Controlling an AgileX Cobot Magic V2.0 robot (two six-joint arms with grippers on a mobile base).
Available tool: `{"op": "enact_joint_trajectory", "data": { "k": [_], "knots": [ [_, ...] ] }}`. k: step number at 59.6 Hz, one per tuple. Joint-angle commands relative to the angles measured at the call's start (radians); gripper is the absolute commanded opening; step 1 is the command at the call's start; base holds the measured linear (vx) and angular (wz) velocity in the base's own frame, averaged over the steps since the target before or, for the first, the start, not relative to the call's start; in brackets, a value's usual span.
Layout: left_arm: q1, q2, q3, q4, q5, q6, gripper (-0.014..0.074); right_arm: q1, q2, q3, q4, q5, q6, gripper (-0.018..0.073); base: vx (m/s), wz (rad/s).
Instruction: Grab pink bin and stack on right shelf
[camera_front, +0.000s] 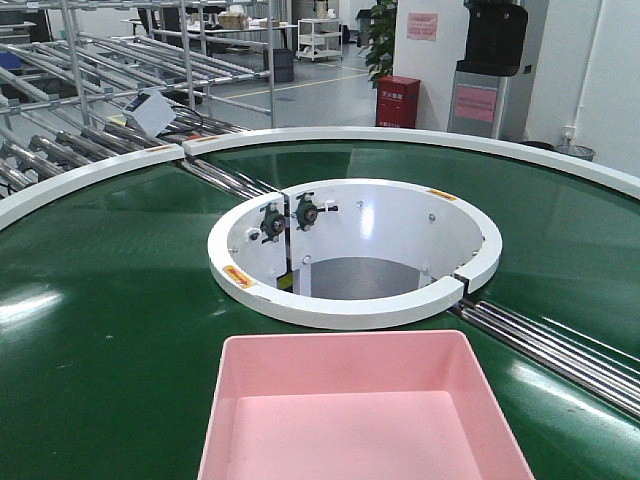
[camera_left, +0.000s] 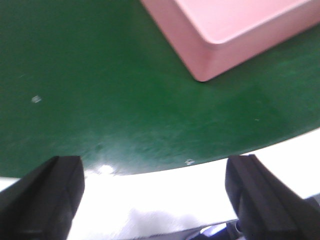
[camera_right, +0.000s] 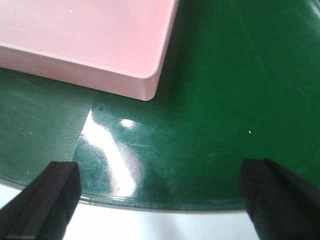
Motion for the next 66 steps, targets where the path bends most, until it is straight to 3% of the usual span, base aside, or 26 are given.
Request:
{"op": "enact_joint_trajectory", "data": {
  "k": [1, 5, 8, 16, 25, 47, 66],
  "knots": [
    [-0.092, 0.102, -0.092, -0.017, -0.073, 0.008, 0.0696, 0.054, 0.074, -0.086, -0.023, -0.026, -0.036, 0.0716, 0.0, 0.0],
    [-0.144, 0.19, -0.139, 0.018, -0.08, -0.027, 0.0685, 0.132, 0.146, -0.127, -0.108, -0.026, 0.005, 0.0703, 0.0, 0.0],
    [-0.173, 0.255, -0.181, 0.062, -0.079, -0.089, 0.068, 0.181, 0.202, -0.158, -0.195, -0.027, 0.107, 0.0694, 0.0, 0.0],
    [-0.22, 0.428, -0.318, 0.186, -0.07, -0.247, 0.068, 0.223, 0.33, -0.255, -0.335, -0.017, 0.334, 0.0665, 0.0, 0.0],
    [-0.249, 0.631, -0.499, 0.252, -0.02, -0.389, 0.0678, 0.198, 0.492, -0.386, -0.331, 0.037, 0.486, 0.0623, 0.0, 0.0],
    [-0.262, 0.99, -0.844, 0.254, 0.139, -0.614, 0.0664, 0.168, 0.787, -0.638, -0.284, 0.117, 0.505, 0.056, 0.0, 0.0],
    [-0.262, 1.118, -0.885, 0.283, 0.118, -0.741, 0.0633, 0.168, 0.909, -0.703, -0.294, 0.099, 0.513, 0.0531, 0.0, 0.0]
  ]
}}
